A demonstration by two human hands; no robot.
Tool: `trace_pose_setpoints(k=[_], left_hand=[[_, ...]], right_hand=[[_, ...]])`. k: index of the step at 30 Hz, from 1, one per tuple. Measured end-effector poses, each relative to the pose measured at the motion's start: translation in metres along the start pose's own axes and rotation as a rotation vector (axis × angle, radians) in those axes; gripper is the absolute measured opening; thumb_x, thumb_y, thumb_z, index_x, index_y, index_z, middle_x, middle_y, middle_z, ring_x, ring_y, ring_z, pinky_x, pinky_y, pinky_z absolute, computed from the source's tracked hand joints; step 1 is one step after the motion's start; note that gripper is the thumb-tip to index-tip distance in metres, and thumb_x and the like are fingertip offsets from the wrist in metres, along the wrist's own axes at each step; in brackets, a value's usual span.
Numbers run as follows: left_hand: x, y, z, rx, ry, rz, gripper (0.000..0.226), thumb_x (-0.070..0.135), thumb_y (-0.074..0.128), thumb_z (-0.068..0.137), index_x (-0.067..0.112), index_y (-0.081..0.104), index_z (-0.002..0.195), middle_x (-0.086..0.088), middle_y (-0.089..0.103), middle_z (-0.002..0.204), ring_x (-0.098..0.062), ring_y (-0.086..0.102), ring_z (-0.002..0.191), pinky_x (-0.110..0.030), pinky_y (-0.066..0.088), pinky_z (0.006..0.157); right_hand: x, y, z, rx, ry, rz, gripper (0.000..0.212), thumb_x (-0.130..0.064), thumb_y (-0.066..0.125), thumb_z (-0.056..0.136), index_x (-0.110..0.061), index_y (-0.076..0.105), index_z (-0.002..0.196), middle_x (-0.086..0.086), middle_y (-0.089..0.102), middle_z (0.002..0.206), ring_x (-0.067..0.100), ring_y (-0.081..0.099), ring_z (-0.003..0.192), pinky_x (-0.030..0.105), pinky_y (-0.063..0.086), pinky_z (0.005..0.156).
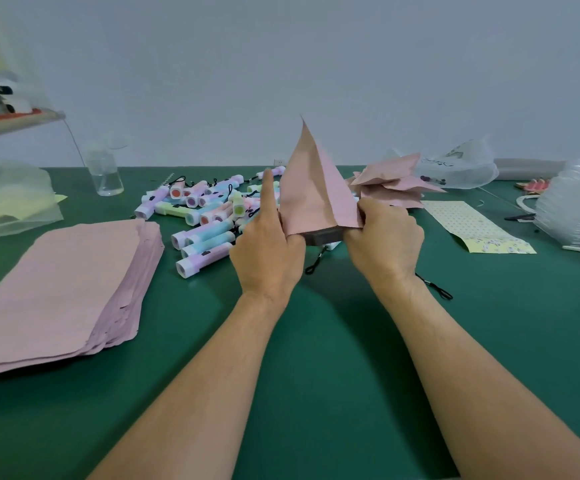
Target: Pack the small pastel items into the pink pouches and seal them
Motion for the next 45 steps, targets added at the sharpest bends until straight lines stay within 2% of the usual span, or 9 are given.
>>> trace_pose_setpoints(k=[5, 8, 10, 15, 21, 27, 32, 38, 45], left_hand=[[0.005, 0.006, -0.007, -0.005, 0.020, -0.057, 0.089, 0.024, 0.052, 0.081, 0.024, 0.022, 0.165, -0.004, 0.071, 0.107, -0.032, 0.064, 0.093, -0.036, 0.041, 0.066], [0.008, 0.010, -0.010, -0.042, -0.020, -0.083, 0.094, 0.047, 0.053, 0.081, 0.021, 0.020, 0.165, -0.002, 0.070, 0.107, -0.030, 0.066, 0.095, -0.037, 0.042, 0.068], [0.006, 0.011, -0.008, -0.063, -0.065, -0.110, 0.098, 0.049, 0.056, 0.078, 0.021, 0.021, 0.165, 0.005, 0.068, 0.102, -0.027, 0.065, 0.091, -0.038, 0.046, 0.067], [0.000, 0.009, -0.005, -0.003, -0.089, -0.104, 0.087, 0.026, 0.072, 0.082, 0.029, 0.033, 0.160, 0.020, 0.057, 0.086, -0.018, 0.058, 0.078, -0.033, 0.042, 0.061], [0.001, 0.004, 0.004, 0.021, -0.112, -0.097, 0.078, 0.015, 0.066, 0.080, 0.038, 0.046, 0.151, 0.021, 0.056, 0.077, -0.021, 0.061, 0.082, -0.033, 0.046, 0.062], [0.001, 0.005, -0.003, -0.029, -0.061, -0.122, 0.068, 0.035, 0.060, 0.083, 0.038, 0.046, 0.150, 0.015, 0.064, 0.089, -0.022, 0.063, 0.082, -0.037, 0.051, 0.064], [-0.001, 0.006, -0.004, -0.050, -0.109, -0.138, 0.057, 0.030, 0.069, 0.084, 0.034, 0.060, 0.140, 0.015, 0.074, 0.100, -0.023, 0.070, 0.093, -0.041, 0.059, 0.071], [-0.013, 0.005, 0.002, -0.046, -0.202, -0.115, 0.014, 0.021, 0.055, 0.094, 0.025, 0.069, 0.093, 0.003, 0.072, 0.079, -0.029, 0.071, 0.073, -0.045, 0.058, 0.061], [-0.007, 0.015, -0.002, -0.159, -0.169, -0.435, 0.029, 0.002, 0.057, 0.094, 0.020, 0.073, 0.109, 0.003, 0.077, 0.093, -0.022, 0.076, 0.062, -0.050, 0.062, 0.056]], right_hand=[[-0.007, 0.001, -0.003, -0.043, -0.018, 0.068, 0.018, -0.025, 0.050, 0.073, -0.017, 0.037, 0.065, -0.005, 0.038, 0.055, 0.030, 0.036, 0.059, 0.031, 0.016, 0.050], [-0.013, 0.001, -0.006, 0.001, -0.047, 0.161, 0.023, -0.040, 0.034, 0.069, -0.018, 0.033, 0.061, -0.004, 0.038, 0.053, 0.025, 0.034, 0.055, 0.031, 0.015, 0.050], [-0.012, 0.004, -0.006, 0.000, -0.021, 0.204, 0.022, -0.037, 0.041, 0.071, -0.019, 0.033, 0.060, -0.004, 0.040, 0.052, 0.026, 0.037, 0.057, 0.030, 0.015, 0.050], [-0.005, 0.012, -0.003, -0.030, 0.052, 0.237, 0.039, -0.030, 0.064, 0.083, -0.019, 0.035, 0.058, -0.004, 0.042, 0.052, 0.016, 0.036, 0.052, 0.029, 0.018, 0.050], [-0.011, 0.010, -0.005, -0.022, 0.057, 0.249, 0.028, -0.027, 0.058, 0.068, -0.021, 0.034, 0.055, -0.005, 0.040, 0.046, 0.011, 0.035, 0.047, 0.027, 0.017, 0.050], [-0.007, 0.013, -0.009, 0.040, -0.067, 0.233, 0.033, -0.013, 0.073, 0.074, -0.018, 0.044, 0.062, 0.000, 0.053, 0.053, 0.031, 0.047, 0.054, 0.028, 0.019, 0.050], [-0.025, 0.012, -0.017, 0.082, -0.223, 0.191, 0.030, -0.006, 0.073, 0.069, -0.016, 0.046, 0.062, 0.004, 0.052, 0.052, 0.031, 0.037, 0.052, 0.031, 0.033, 0.051], [-0.016, 0.014, -0.013, 0.077, -0.063, 0.198, 0.022, -0.016, 0.071, 0.077, -0.015, 0.053, 0.064, 0.002, 0.057, 0.056, 0.033, 0.050, 0.056, 0.028, 0.020, 0.053], [-0.007, 0.009, -0.012, 0.083, 0.000, 0.324, 0.026, -0.023, 0.074, 0.081, -0.028, 0.051, 0.071, -0.005, 0.064, 0.064, 0.024, 0.055, 0.061, 0.031, 0.034, 0.054]])
Point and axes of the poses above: each hand's wrist, its own z-axis towards the middle knuckle, its own y-axis out of the palm, x = y × z, the point moved 2 cm from there along z, towards the middle knuckle
